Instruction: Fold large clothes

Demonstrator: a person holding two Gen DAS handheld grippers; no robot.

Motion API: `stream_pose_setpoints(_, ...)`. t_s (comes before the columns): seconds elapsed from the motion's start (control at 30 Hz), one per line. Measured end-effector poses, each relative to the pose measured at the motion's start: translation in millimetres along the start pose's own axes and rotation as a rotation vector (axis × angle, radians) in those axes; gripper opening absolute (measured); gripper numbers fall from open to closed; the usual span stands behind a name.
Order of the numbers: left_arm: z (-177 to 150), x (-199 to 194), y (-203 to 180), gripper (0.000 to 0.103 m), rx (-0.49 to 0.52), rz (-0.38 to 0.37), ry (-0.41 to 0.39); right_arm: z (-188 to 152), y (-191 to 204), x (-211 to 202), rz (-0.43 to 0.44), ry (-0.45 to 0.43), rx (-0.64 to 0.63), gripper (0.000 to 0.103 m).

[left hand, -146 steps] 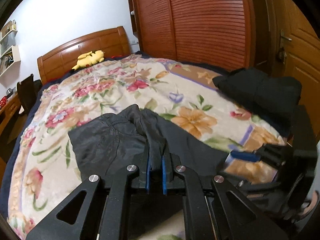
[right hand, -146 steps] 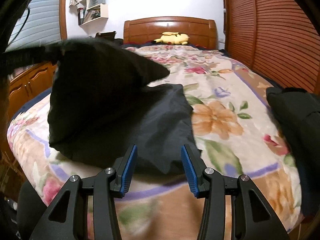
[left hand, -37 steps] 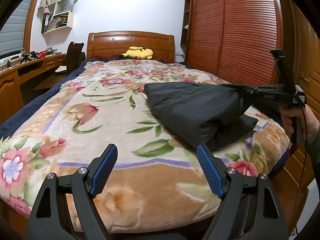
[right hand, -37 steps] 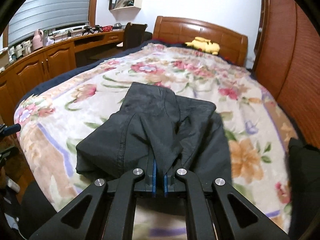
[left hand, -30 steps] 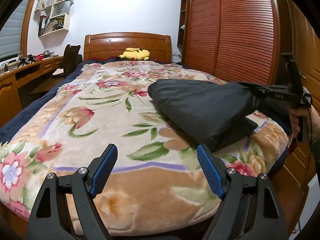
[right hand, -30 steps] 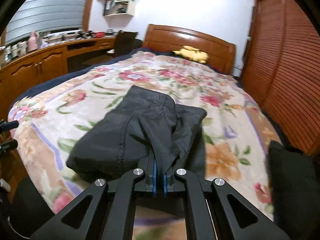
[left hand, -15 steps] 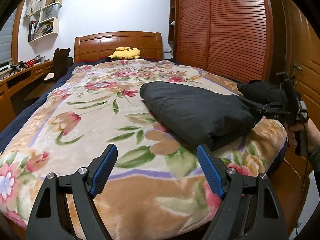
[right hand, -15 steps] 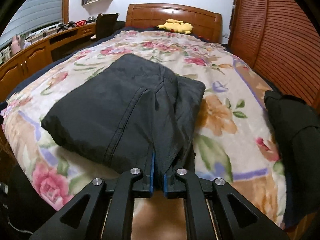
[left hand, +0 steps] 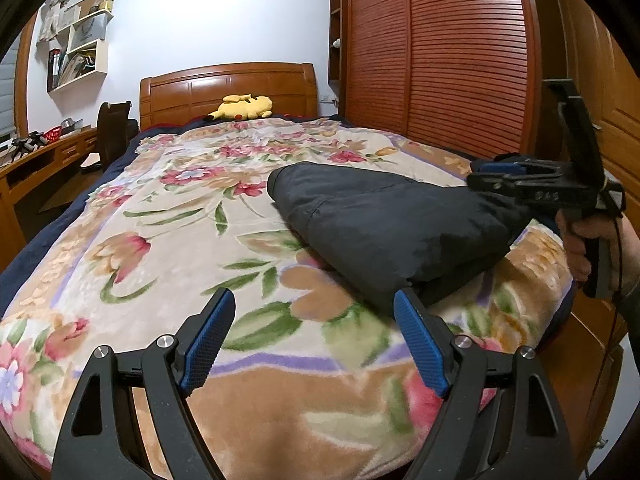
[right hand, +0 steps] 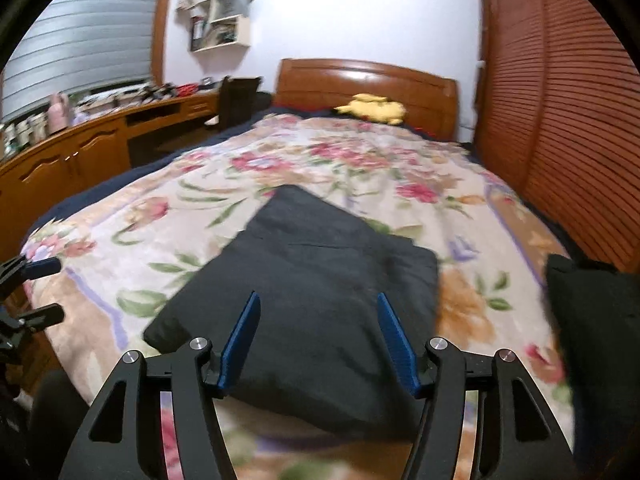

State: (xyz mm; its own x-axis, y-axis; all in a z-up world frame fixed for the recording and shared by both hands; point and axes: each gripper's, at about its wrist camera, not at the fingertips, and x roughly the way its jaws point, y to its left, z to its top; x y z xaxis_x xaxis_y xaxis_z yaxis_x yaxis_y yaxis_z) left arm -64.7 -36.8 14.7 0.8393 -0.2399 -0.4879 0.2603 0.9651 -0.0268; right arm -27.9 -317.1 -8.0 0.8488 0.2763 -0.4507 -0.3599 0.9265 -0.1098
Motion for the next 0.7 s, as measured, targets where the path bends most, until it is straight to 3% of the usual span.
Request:
stream_pose_setpoints(0.3,6.9,29.6,7.3,0.082,0.007,-0.007,0.024,-33.1,-14.6,66.8,0.056,0.132,0.047,0.056)
stream_pose_setpoints(0.5,16.5,61.6,7.9,0.082,0.023,-0.029,0.049,-45.4,-31.1,73.2,0.109,0.104,0.115,0.058)
stream_pose_setpoints(0.7,41.1,99.6,6.9,0.082,0.085,-0.031,0.047,-51.8,-42.1,38.5,-0.014,0.091,0.086,0.059)
